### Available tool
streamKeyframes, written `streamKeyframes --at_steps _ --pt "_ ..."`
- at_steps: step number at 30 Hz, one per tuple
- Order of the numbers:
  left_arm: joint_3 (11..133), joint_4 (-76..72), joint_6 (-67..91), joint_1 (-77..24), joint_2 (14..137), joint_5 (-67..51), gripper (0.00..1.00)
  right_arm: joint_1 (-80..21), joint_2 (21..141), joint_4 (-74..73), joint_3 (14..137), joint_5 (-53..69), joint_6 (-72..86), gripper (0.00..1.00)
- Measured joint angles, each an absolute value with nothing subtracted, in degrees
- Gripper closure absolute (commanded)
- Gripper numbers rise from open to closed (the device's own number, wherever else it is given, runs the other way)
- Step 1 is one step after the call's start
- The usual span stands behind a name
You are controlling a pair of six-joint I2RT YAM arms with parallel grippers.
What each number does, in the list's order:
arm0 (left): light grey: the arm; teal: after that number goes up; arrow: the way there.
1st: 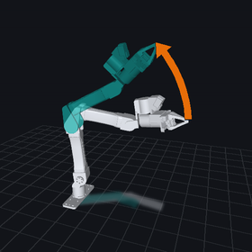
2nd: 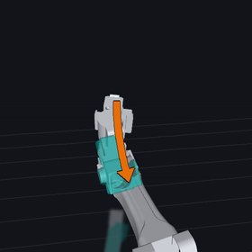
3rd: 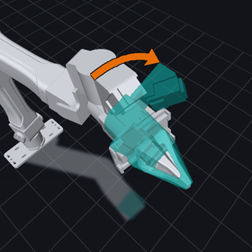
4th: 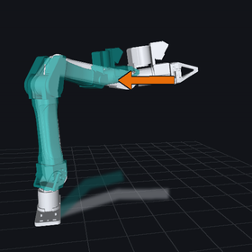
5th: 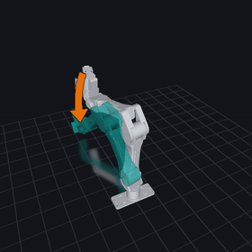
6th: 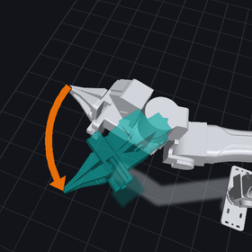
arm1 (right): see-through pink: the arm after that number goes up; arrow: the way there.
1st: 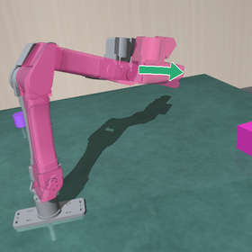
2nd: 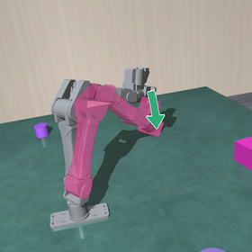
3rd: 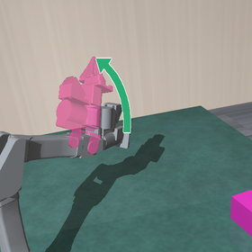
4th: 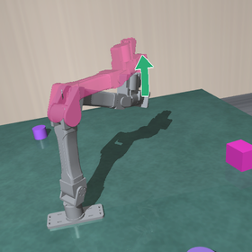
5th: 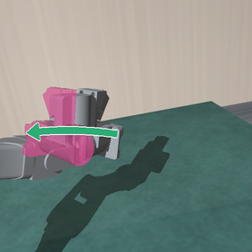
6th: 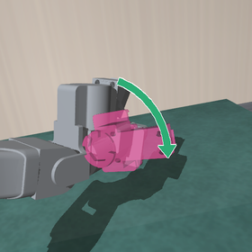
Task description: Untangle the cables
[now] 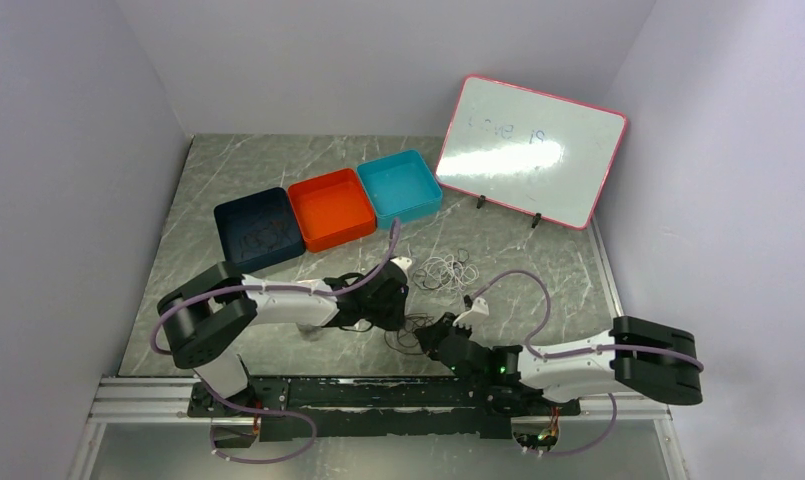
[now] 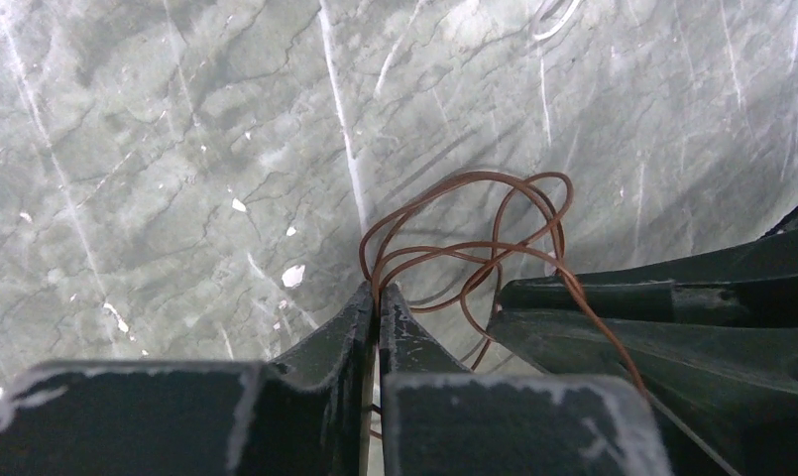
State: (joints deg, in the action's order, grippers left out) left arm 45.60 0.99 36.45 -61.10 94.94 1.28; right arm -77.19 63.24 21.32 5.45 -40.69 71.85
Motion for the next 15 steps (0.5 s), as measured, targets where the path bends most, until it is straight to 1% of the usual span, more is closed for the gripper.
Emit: streamKeyframes --at_steps 4,10,13,15 --pt "45.17 2.66 36.49 -61.23 93.71 2.22 0.93 -77.21 59.27 19.88 5.48 -40.73 69.63 0.67" --pt "42.5 7.62 36.88 -60.73 88.25 5.41 0.93 -77.21 51.53 15.18 6.42 -40.93 64.93 0.54" --pt "41.36 9.54 37.08 -60.01 84.71 6.61 0.93 -77.19 47.24 11.79 7.2 -40.95 62.57 0.5" --pt "40.95 10.72 37.1 -59.44 82.35 7.51 0.93 -77.21 44.84 9.58 7.55 -41.01 61.25 0.49"
